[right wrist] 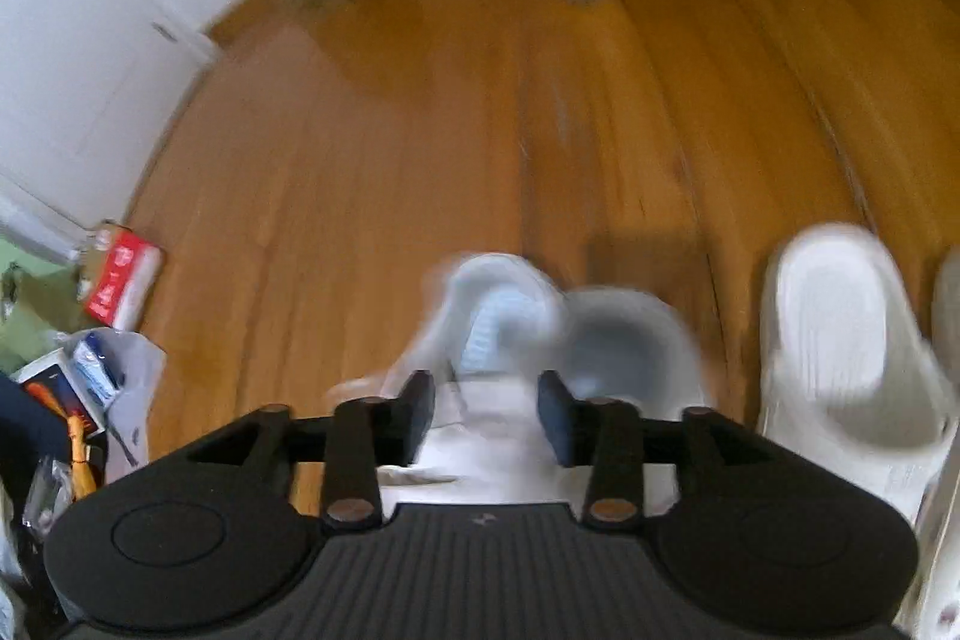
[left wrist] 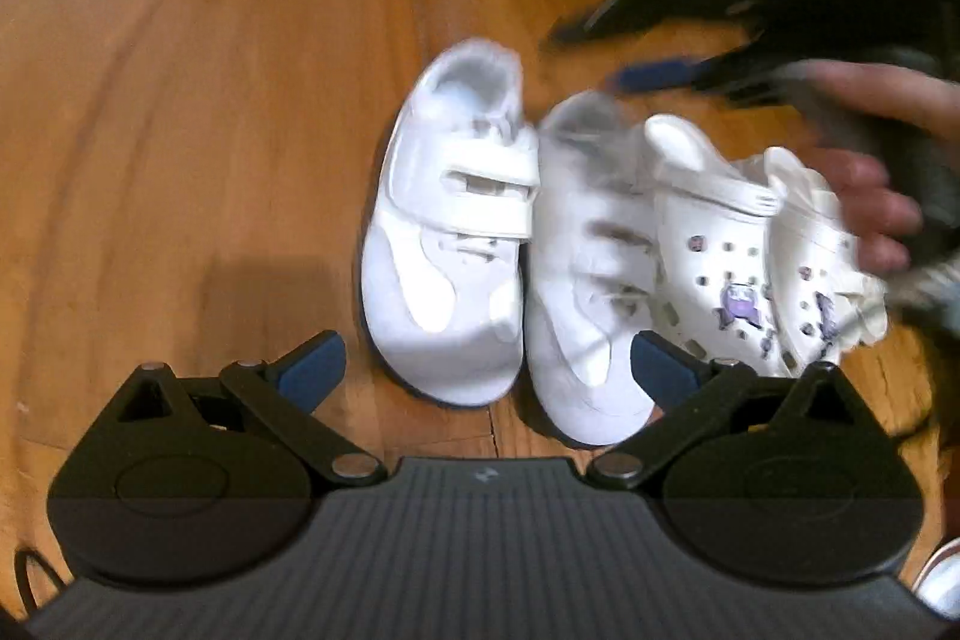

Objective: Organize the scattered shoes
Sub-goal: 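Carry the sneakers with the right gripper beside the Crocs and release, then lower the right gripper onto the brown fleece slippers and close on heels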

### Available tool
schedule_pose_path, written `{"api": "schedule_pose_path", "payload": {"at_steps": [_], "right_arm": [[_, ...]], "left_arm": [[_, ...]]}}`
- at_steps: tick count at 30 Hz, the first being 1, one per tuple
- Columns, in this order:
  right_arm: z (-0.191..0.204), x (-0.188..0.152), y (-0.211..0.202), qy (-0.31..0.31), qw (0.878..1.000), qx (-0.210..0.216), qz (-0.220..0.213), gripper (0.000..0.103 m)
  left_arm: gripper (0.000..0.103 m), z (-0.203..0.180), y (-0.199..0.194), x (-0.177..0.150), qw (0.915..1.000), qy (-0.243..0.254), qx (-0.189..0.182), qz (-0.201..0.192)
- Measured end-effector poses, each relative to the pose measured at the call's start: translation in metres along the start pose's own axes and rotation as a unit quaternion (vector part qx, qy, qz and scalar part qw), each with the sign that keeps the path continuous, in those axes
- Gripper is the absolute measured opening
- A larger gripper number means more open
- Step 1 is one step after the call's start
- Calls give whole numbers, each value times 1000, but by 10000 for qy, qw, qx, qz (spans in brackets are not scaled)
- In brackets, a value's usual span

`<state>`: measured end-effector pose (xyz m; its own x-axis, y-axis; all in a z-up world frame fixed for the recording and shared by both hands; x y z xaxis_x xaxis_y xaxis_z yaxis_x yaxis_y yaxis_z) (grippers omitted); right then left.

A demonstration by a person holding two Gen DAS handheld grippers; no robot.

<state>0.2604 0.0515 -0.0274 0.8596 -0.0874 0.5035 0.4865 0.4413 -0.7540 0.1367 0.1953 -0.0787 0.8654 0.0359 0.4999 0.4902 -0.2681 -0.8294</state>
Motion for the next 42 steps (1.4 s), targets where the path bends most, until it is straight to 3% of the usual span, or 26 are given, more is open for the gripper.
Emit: {"api": "schedule_pose_path", "payload": {"at_steps": [4,11,13,16,20,23,24,25,28,30,34,36,42], "right_arm": [[-15,-20,0,-73,9997,9,217,69],[-38,-54,-2,-179,9980,49,605,67],[-39,-65,-1,-128,9961,131,867,67],[-33,-83,-3,-189,9924,192,1198,67],[-14,-108,-14,-369,9860,266,1603,67],[4,-132,-30,35,9667,852,2414,66],[13,-148,-34,375,9472,1240,2935,64],[20,-160,-42,431,9369,1459,3147,64],[39,-186,-62,210,9233,1633,3469,65],[48,-206,-72,137,9156,1680,3651,65],[56,-245,-79,-251,9105,1673,3774,62],[60,-260,-81,-405,9085,1697,3797,53],[59,-292,-85,-885,9201,1404,3548,49]], "left_arm": [[103,-3,28,1,9995,-75,-37,294],[103,-13,31,-22,9980,-43,167,612],[103,-11,22,-36,9958,-112,347,843],[103,-4,0,-65,9864,-712,473,1406],[103,-9,-41,-87,9857,-855,196,1437],[103,-9,-71,-103,9847,-1030,34,1408],[103,-7,-83,-111,9828,-1205,-55,1400],[103,-6,-89,-116,9815,-1295,-109,1409],[103,-6,-115,-138,9798,-1351,-155,1467],[103,-12,-127,-156,9822,-1036,117,1564],[103,-21,-132,-189,9815,-630,451,1752],[103,-22,-127,-202,9805,-576,419,1833],[103,-20,-115,-235,9750,-537,322,2132]]}}
Point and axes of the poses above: each gripper's, at about its wrist camera, not at the fingertips, and y roughly the way its jaws point, z to its left, x to its top, the point moved 5 cm from there along y, roughly the way its jaws point, and after that the axes turned 4 degrees about y, right-handed, at the moved point
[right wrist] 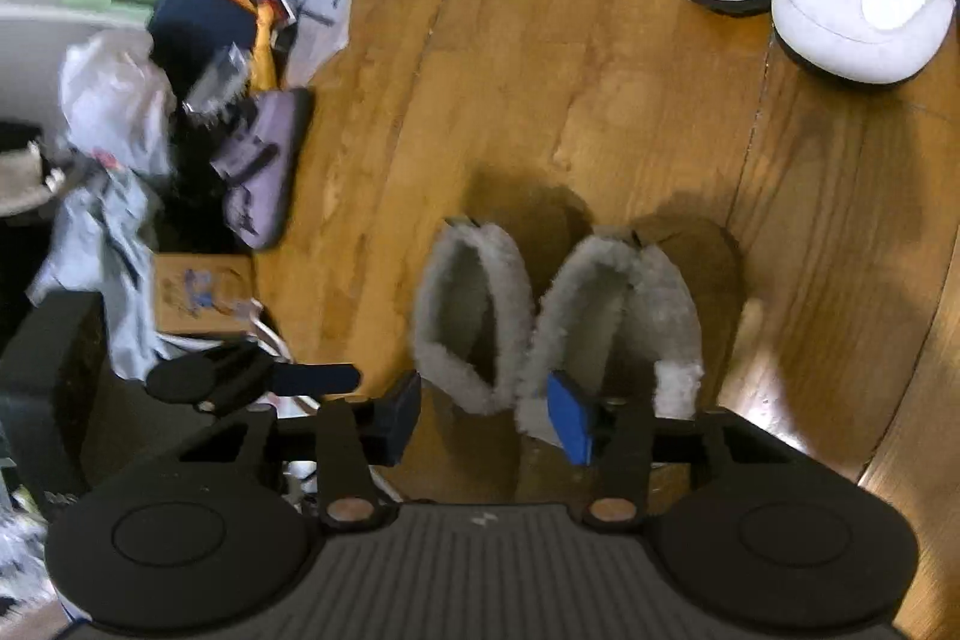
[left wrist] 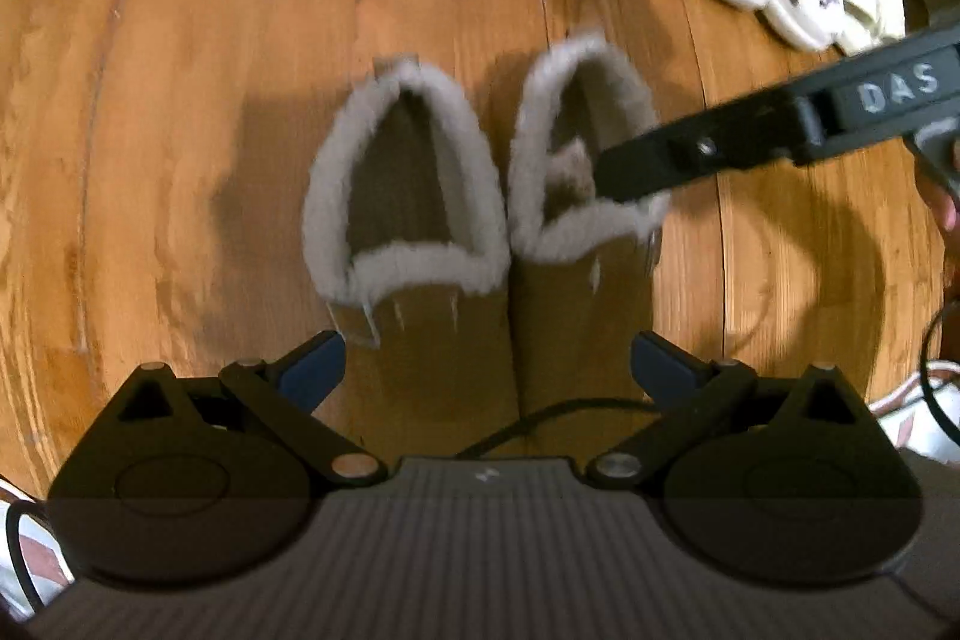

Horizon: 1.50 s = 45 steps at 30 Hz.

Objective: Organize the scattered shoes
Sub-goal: 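Lower the right gripper onto the brown fleece slippers and close on heels, then carry the brown slippers with the right gripper beside the sneakers, release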

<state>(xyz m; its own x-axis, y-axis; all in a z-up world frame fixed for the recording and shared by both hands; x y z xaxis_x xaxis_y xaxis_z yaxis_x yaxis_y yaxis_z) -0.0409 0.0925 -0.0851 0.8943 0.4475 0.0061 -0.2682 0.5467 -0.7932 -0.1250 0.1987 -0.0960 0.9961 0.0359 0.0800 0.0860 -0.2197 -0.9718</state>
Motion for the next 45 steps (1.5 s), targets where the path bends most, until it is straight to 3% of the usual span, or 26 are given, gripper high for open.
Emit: {"api": "schedule_pose_path", "payload": {"at_steps": [6,14,16,20,25,26,27,28,36,40,45], "right_arm": [[-5,-5,19,-59,9996,-279,-52,57],[-1,-1,36,-593,9932,-929,-381,75],[-3,0,45,-606,9906,-1162,-401,69],[-3,4,66,-300,9918,-1160,-433,66],[7,4,83,-1089,9798,-1544,-662,71],[9,4,86,-1247,9763,-1620,-707,61],[11,4,89,-1405,9726,-1695,-752,25],[13,4,93,-1563,9685,-1770,-797,16],[6,14,71,-1283,9789,-950,-1274,16],[11,26,54,-1335,9737,-851,-1637,16],[29,35,41,-1569,9623,-673,-2116,15]], "left_arm": [[103,5,1,-9,9998,134,158,61],[103,13,4,0,9974,341,578,-261],[103,16,4,2,9970,540,453,-310],[103,25,4,3,9964,590,485,-378],[103,33,11,6,9973,443,495,-301],[103,34,12,7,9975,406,488,-302],[103,35,12,8,9976,379,484,-309],[103,36,12,9,9977,352,479,-316],[103,42,-7,22,9937,371,664,-825],[103,41,-18,32,9894,516,920,-995],[103,49,-27,43,9879,414,965,-1139]]}}
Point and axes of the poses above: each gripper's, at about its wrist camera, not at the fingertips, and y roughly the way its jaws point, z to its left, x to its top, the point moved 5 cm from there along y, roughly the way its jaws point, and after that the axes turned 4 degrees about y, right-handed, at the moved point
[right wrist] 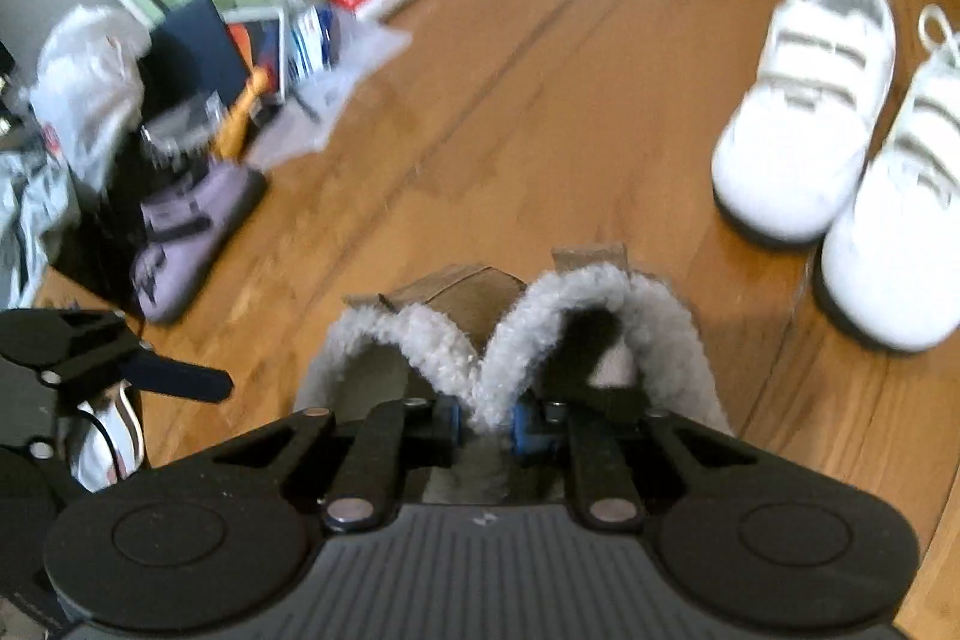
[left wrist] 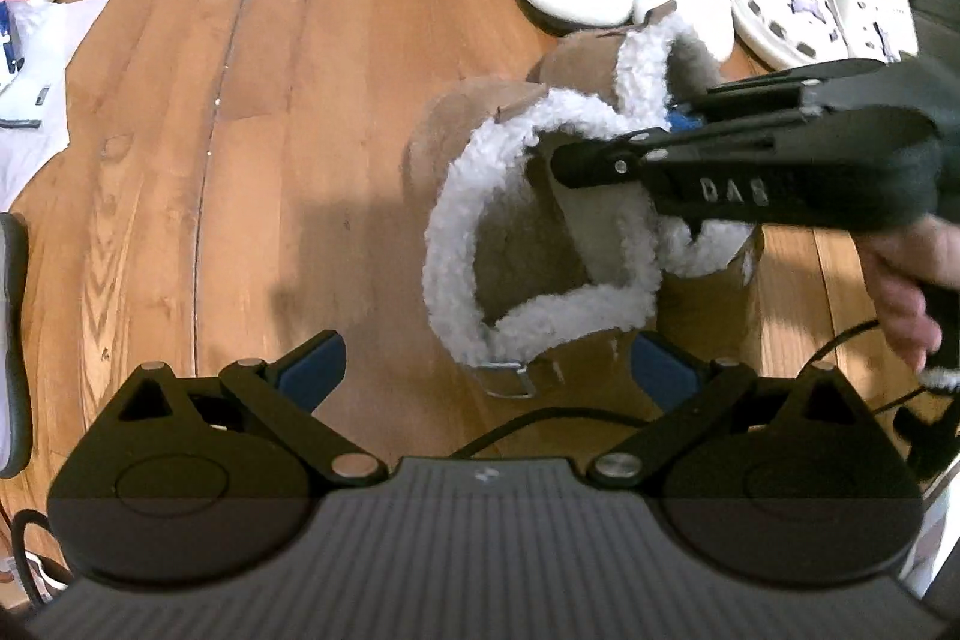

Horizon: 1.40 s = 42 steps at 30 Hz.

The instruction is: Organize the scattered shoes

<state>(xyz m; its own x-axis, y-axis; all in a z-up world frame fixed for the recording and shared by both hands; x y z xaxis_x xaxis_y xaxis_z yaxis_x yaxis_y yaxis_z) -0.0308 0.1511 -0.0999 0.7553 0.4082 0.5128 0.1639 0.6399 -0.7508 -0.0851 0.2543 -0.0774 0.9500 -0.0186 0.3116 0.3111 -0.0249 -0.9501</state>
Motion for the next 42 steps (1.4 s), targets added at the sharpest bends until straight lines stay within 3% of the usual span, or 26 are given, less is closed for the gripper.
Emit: {"api": "schedule_pose_path", "payload": {"at_steps": [5,9,14,20,24,26,27,30,33,36,42], "right_arm": [[8,26,9,115,9995,255,-173,15],[11,49,19,316,9980,484,-272,15],[5,84,33,790,9929,773,-446,15],[-33,159,51,1937,9691,1222,-914,15],[-59,200,64,2295,9634,814,-1125,16],[-72,221,72,2264,9666,412,-1129,37],[-75,226,70,2169,9692,103,-1165,58],[-80,231,43,1712,9724,-573,-1475,71],[-83,216,16,1166,9769,-861,-1572,86],[-92,194,-2,873,9780,-1116,-1530,86],[-126,110,-39,314,9722,-2129,-919,85]], "left_arm": [[103,22,-1,15,9975,-636,163,-265],[103,38,-8,30,9898,-1173,280,-756],[103,41,-12,51,9851,-1308,385,-1048],[103,56,-4,67,9795,-1621,90,-1191],[103,83,11,94,9755,-1783,-280,-1259],[103,92,20,109,9752,-1806,-316,-1239],[103,96,26,118,9748,-1837,-336,-1223],[103,92,39,134,9745,-1862,-423,-1177],[103,78,50,142,9773,-1750,-438,-1110],[103,53,60,142,9809,-1608,-542,-948],[103,-12,62,124,9885,-1236,-543,-678]]}}
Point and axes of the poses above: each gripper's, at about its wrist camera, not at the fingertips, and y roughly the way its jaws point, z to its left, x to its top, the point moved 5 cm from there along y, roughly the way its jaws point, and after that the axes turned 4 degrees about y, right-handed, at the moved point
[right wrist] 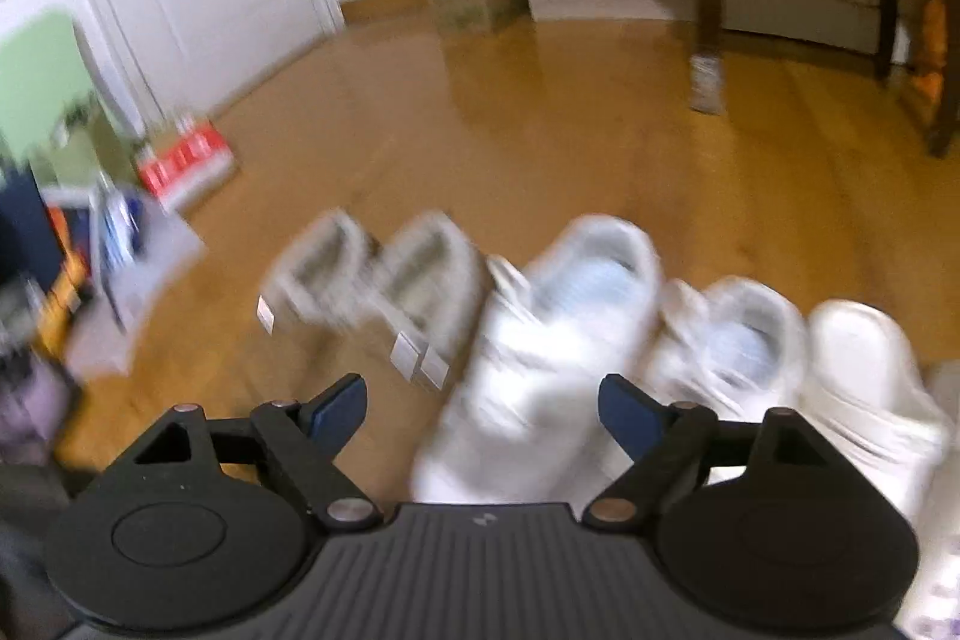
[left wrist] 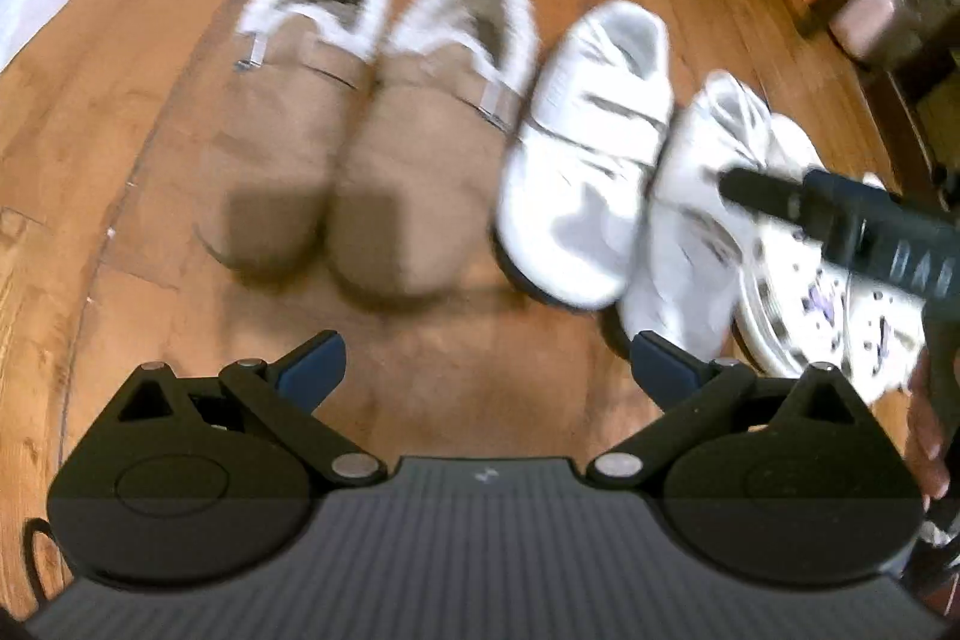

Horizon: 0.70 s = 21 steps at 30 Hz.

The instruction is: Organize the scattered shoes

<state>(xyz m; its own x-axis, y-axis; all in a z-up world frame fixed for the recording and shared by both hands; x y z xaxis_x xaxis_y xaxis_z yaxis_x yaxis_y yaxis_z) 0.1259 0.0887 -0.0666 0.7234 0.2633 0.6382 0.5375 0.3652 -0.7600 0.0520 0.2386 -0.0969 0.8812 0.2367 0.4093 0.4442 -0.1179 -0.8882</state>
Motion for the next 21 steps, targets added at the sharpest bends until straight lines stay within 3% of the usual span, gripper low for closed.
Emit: {"api": "schedule_pose_path", "payload": {"at_steps": [4,8,11,17,21], "right_arm": [[-38,-40,-41,538,9983,-206,99,86],[-64,-64,-74,420,9976,-415,364,86],[-71,-75,-94,372,9974,-313,526,86],[-84,-100,-124,427,9957,-720,388,91],[-96,-111,-134,603,9933,-950,274,93]], "left_arm": [[103,-33,-3,-24,9998,71,78,194],[103,-59,-10,-48,9990,214,-113,382],[103,-81,-11,-68,9980,337,-103,519],[103,-122,-12,-98,9954,713,124,633],[103,-148,-15,-107,9932,1035,215,479]]}}
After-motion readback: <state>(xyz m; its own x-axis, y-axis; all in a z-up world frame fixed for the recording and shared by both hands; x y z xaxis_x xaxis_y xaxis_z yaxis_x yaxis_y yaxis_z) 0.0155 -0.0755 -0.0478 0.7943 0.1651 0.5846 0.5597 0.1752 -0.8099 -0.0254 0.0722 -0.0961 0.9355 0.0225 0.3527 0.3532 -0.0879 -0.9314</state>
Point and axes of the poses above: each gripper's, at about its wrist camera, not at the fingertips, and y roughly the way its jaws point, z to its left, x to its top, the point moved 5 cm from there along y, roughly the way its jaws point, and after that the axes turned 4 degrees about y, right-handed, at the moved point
